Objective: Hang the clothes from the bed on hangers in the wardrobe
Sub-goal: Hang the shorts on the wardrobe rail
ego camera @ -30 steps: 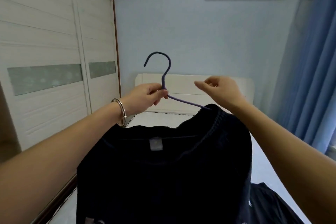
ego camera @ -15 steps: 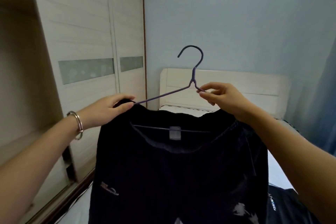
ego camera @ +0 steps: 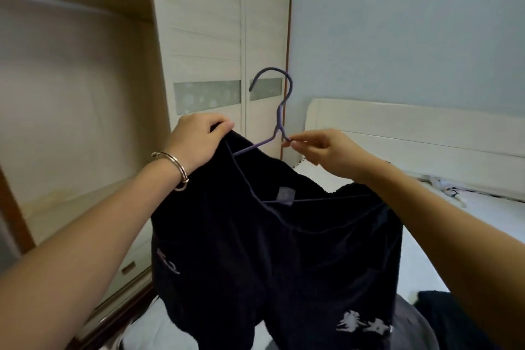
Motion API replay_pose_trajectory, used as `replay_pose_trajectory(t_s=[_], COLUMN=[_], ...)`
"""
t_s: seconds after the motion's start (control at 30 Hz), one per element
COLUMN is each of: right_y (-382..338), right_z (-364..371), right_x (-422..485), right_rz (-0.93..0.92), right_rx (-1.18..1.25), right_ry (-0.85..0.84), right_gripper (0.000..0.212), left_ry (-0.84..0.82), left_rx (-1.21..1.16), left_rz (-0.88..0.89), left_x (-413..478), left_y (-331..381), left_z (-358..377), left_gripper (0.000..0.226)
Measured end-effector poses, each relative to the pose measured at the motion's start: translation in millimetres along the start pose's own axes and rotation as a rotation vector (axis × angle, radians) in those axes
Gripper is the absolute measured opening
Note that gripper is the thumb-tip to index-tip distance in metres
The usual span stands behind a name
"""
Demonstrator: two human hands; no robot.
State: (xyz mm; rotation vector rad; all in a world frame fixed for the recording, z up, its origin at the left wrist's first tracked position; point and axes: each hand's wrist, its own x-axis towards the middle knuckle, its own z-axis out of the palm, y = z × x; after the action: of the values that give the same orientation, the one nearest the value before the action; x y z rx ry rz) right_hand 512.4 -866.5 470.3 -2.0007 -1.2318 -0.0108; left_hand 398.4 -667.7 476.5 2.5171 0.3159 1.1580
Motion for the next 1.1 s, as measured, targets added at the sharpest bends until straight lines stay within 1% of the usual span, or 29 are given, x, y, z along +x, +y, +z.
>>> replay_pose_trajectory(t_s=[0.07,0.13,0.2,0.27,0.33,0.43,0.5,0.6,0.67,0.7,0.77,0.8,0.83,0.87,0.9,0.93,0.97,1.03,1.07,1.1], right_y=[-20.8,-44.8,-70.0,-91.1,-106.6,-130.9,-148.2,-170.8,-181.7,-187.3,-198.5,-205.3,-211.7,-217.1,-220.6,-224.2,-222.9,-216.6,-211.2,-205.4], right_z=[20.8,40.2,64.2,97.4,139.1,200.2,232.2,274.4,303.3,318.0,347.2,362.1,378.2,395.7,415.6,436.3,460.6,506.0,526.6,544.9], right_x=[12.5,28.1,44.2,54.5,61.7,74.3,86.7,107.1,121.9,128.7,137.6,138.7,138.9,138.4,138.9,140.0,142.8,150.9,155.7,160.9], right_rz=[-0.027,-0.039,-0.052,-0.066,-0.056,-0.048,-0.068,-0.06,-0.07,-0.095,-0.173,-0.21,-0.24,-0.267,-0.293,-0.303,-0.278,-0.129,-0.052,-0.008], right_rx=[0.04,0.016,-0.055,-0.064,0.029,0.229,0.321,0.413,0.39,0.339,0.242,0.236,0.258,0.28,0.289,0.278,0.257,0.226,0.205,0.179], right_ry=[-0.001,-0.002,-0.017,-0.037,-0.02,0.053,0.105,0.082,0.084,0.124,0.269,0.334,0.354,0.315,0.224,0.098,-0.051,-0.377,-0.52,-0.627], right_gripper=[0.02,0.018,0.024,0.026,0.026,0.024,0.018,0.012,0.012,0.017,0.028,0.027,0.022,0.016,0.012,0.014,0.022,0.055,0.072,0.083], left_ry=[-0.173,-0.355,-0.443,-0.423,-0.333,-0.257,-0.226,-0.213,-0.219,-0.211,-0.168,-0.142,-0.113,-0.093,-0.081,-0.068,-0.046,0.01,0.031,0.045], left_rx=[0.027,-0.005,-0.011,-0.055,-0.095,0.053,0.134,0.249,0.307,0.335,0.383,0.405,0.425,0.444,0.455,0.459,0.456,0.461,0.466,0.466], left_rz=[-0.012,-0.003,0.014,-0.01,-0.045,0.015,0.084,0.154,0.162,0.156,0.115,0.087,0.061,0.032,0.005,-0.018,-0.036,-0.072,-0.098,-0.123], left_x=[-6.2,-16.7,-27.9,-42.1,-53.8,-57.1,-54.5,-53.7,-56.3,-57.3,-60.2,-62.4,-64.6,-67.2,-69.8,-72.3,-74.3,-76.3,-75.9,-74.7], left_y=[-14.3,-31.4,-56.9,-89.6,-125.5,-171.1,-196.1,-231.8,-256.5,-270.2,-298.7,-311.7,-323.4,-333.5,-341.5,-347.8,-353.9,-365.3,-371.4,-378.2], left_z=[-16.5,-36.8,-57.6,-75.1,-93.6,-129.8,-157.1,-192.6,-214.2,-225.4,-248.8,-260.6,-271.7,-281.4,-289.6,-296.5,-302.3,-313.2,-318.2,-322.8], left_gripper=[0.035,0.038,0.032,0.022,0.023,0.022,0.023,0.023,0.023,0.024,0.028,0.03,0.032,0.032,0.031,0.03,0.029,0.029,0.029,0.029])
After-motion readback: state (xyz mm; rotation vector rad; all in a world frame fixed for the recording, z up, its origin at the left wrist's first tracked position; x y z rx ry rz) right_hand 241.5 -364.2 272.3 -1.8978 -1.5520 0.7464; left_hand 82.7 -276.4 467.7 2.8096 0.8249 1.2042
